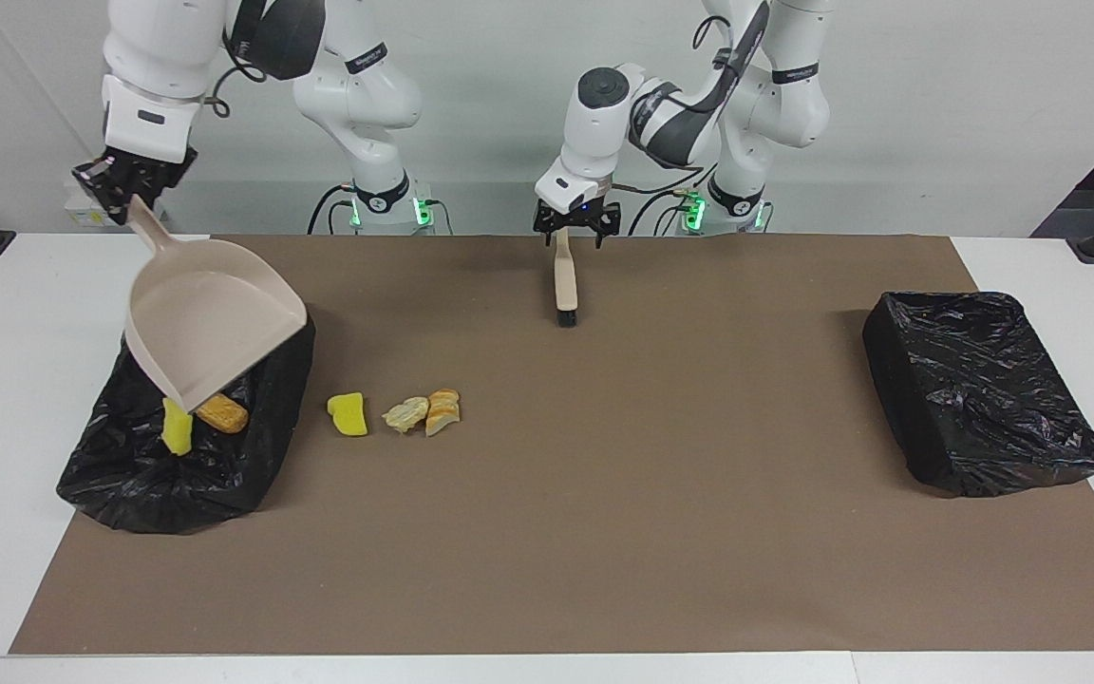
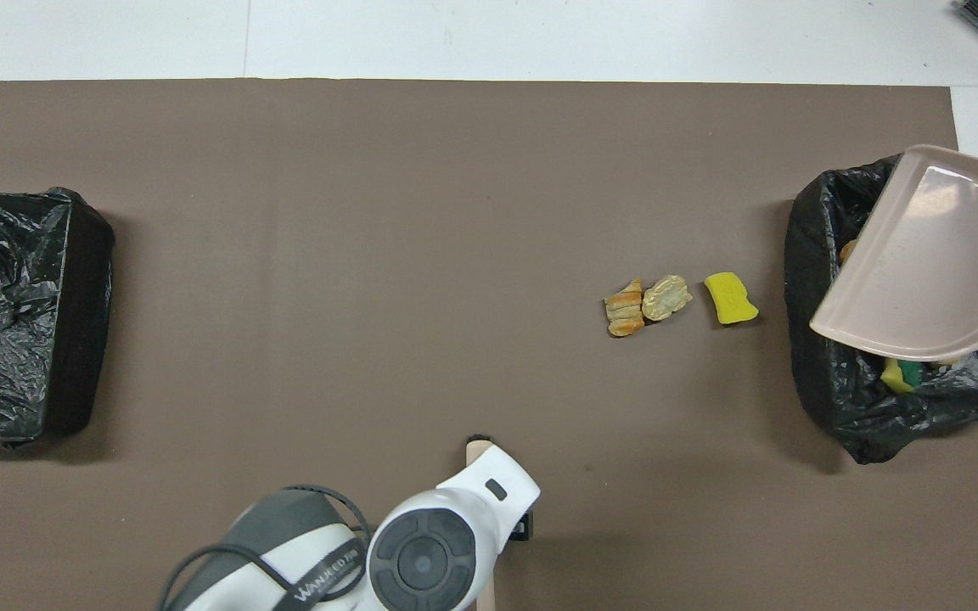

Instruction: Sweep and dump trash in bin

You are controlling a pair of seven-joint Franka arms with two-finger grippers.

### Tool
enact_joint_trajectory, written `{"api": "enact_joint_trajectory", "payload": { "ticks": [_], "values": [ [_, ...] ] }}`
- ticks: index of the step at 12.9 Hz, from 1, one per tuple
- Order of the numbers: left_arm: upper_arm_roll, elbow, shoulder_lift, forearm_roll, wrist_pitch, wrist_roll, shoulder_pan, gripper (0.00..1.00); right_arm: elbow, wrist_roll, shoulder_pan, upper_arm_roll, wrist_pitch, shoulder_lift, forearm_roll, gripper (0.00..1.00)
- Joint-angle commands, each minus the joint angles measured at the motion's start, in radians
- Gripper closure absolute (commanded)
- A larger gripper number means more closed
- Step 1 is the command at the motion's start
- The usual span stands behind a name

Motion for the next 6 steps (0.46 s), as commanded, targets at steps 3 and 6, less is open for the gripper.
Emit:
{"api": "enact_joint_trajectory", "payload": {
  "ticks": [3, 6],
  "values": [
    [-0.003, 0.308, 0.021, 0.032, -0.232, 0.28, 0.233, 0.0, 0.012, 0.516, 0.123, 0.041, -0.043, 0.066, 0.18, 1.0],
    [-0.001, 0.433, 0.025, 0.164, -0.292, 0.4, 0.353, 0.0, 0.075, 0.892, 0.263, 0.04, -0.037, 0.196, 0.271, 1.0]
  ]
}}
